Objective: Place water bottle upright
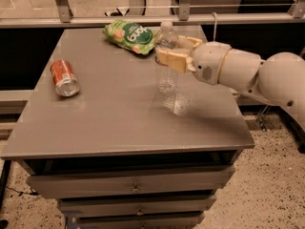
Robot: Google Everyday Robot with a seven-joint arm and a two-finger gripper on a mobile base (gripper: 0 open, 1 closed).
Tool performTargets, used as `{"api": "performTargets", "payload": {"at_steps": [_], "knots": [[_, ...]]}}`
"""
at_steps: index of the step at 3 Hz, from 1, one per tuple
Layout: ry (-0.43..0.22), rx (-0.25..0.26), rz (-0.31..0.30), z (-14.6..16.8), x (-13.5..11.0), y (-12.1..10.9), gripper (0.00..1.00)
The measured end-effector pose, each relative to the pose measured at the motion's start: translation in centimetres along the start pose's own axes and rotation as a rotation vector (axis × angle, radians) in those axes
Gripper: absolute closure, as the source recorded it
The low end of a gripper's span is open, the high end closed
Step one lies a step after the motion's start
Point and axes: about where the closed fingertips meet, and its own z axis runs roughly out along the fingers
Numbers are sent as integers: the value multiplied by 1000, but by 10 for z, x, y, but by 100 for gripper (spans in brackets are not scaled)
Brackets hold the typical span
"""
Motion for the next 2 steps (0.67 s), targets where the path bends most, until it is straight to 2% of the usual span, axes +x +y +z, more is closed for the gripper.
{"api": "performTargets", "payload": {"at_steps": [2], "knots": [[-7,-7,12,-3,-4,1,12]]}}
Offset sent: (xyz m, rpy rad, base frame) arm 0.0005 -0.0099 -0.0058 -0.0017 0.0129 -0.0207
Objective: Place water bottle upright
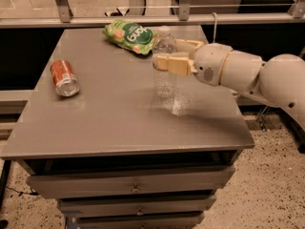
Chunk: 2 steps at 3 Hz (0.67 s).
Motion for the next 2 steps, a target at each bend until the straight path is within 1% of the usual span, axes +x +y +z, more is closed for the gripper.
{"api": "performTargets", "payload": {"at_steps": [1,2], "knots": [[-2,-5,3,-1,-1,1,0],[-4,-10,3,-2,-2,1,0]]}}
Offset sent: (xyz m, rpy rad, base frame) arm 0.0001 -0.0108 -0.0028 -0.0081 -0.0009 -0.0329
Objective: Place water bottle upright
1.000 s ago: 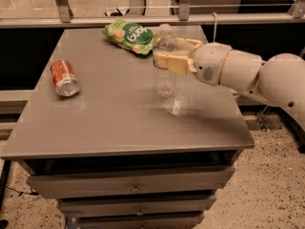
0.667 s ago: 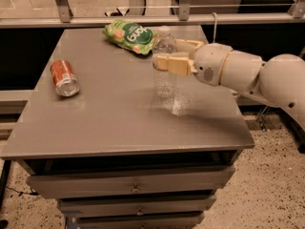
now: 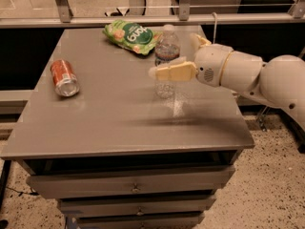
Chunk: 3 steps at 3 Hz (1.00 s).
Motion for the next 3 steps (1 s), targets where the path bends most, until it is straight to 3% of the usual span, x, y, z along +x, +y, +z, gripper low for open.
{"api": "performTargets", "payload": {"at_steps": [1,2,3], "knots": [[-17,-8,-41,-7,21,-3,0],[10,-23,-113,-44,77,-8,0],[14,-31,-121,-55,86,-6,0]]}}
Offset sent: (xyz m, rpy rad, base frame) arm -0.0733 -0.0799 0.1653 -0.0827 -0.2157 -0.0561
